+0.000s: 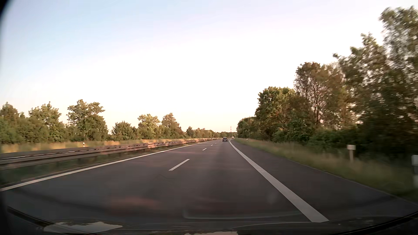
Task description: Follow the waypoints while adhering to traffic rules and regulations
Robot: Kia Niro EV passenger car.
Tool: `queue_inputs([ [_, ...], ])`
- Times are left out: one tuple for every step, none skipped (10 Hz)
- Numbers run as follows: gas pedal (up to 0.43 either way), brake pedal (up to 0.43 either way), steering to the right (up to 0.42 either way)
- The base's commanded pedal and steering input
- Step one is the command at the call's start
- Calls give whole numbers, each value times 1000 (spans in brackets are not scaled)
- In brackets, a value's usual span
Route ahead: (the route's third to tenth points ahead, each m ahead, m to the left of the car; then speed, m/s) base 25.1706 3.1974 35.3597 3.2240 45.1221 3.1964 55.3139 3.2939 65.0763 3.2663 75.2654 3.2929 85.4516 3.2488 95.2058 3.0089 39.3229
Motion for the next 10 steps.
queue_inputs([
  [331, 18, 0],
  [339, 18, 1],
  [350, 12, 0],
  [358, 12, 1],
  [358, 18, 1],
  [370, 18, 1],
  [370, 18, 1],
  [370, 18, 1],
  [370, 18, 1],
  [370, 12, 1],
])
